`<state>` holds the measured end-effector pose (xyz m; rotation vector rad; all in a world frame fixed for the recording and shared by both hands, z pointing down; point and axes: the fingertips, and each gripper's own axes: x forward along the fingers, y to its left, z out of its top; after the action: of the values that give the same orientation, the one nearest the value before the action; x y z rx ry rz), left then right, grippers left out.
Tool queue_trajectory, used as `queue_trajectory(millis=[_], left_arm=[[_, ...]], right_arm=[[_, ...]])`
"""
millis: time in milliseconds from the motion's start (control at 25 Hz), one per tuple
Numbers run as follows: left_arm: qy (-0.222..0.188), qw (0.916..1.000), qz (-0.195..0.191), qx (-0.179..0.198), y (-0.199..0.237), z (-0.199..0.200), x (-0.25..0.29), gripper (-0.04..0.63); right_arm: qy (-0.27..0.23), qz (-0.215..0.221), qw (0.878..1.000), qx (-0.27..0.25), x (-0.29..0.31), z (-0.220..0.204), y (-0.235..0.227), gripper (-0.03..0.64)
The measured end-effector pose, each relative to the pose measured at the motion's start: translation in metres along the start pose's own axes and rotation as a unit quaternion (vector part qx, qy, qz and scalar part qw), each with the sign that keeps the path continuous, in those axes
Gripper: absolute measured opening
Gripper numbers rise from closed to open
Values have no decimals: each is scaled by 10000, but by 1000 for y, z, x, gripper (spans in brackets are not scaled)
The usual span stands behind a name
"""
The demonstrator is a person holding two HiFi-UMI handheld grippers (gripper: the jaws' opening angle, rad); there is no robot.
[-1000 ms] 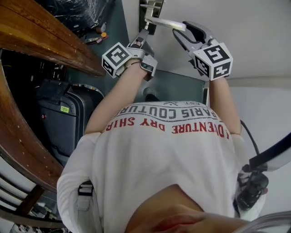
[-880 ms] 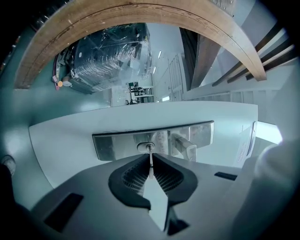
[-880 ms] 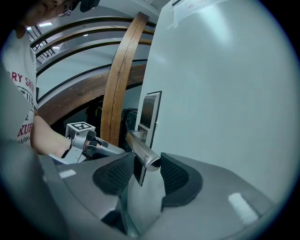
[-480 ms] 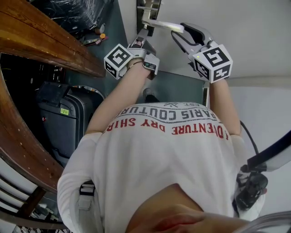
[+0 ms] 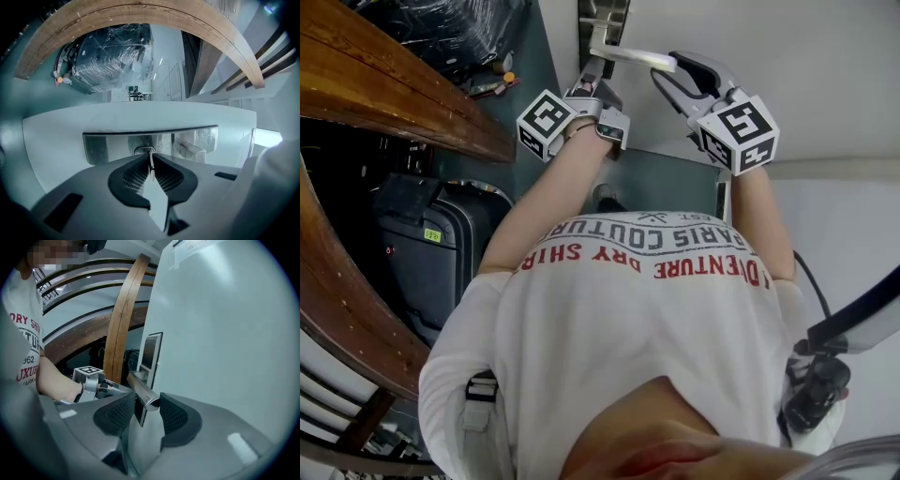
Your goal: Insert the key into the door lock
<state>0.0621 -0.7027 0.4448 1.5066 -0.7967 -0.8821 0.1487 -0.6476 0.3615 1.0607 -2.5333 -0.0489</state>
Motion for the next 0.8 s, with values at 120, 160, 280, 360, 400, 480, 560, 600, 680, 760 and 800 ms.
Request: queue_trajectory(millis=[120,160,280,360,400,480,560,600,680,760,800], left_arm=[[150,9997,-171,101,-4,-3,1,23],[241,9993,-209,184,-6,-4,0,33],[531,9963,-226,641,-9,-7,-5,98],[706,9910,-159,1126,-10,-7,-16,98],[811,9859,-99,1460,-11,-8,-25,98],[1077,9641,6,2427,-19,-9,-45,98],[1382,9174,28,3732,-36,-12,-66,98],[1550,8870,27,4351,-45,-15,-79,98],[1887,8295,-28,5256,-60,-27,-108,95],[2178,7873,-209,5764,-72,-43,-137,2],[2337,7712,-303,5914,-76,-52,-150,2]], right_arm=[[-67,-64,9999,51,0,2,1,161],[-81,-111,9999,35,0,2,2,161],[-121,-325,9994,16,-1,2,0,161],[-182,-508,9985,69,-8,4,-3,162],[-203,-581,9981,89,-14,5,-1,163],[-252,-638,9976,84,-28,9,8,161],[-341,-498,9981,105,-42,15,27,160],[-368,-338,9986,155,-48,16,42,160],[-328,-35,9992,227,-60,11,76,88],[-189,119,9996,186,-70,1,110,2],[-107,206,9996,189,-74,-5,127,2]])
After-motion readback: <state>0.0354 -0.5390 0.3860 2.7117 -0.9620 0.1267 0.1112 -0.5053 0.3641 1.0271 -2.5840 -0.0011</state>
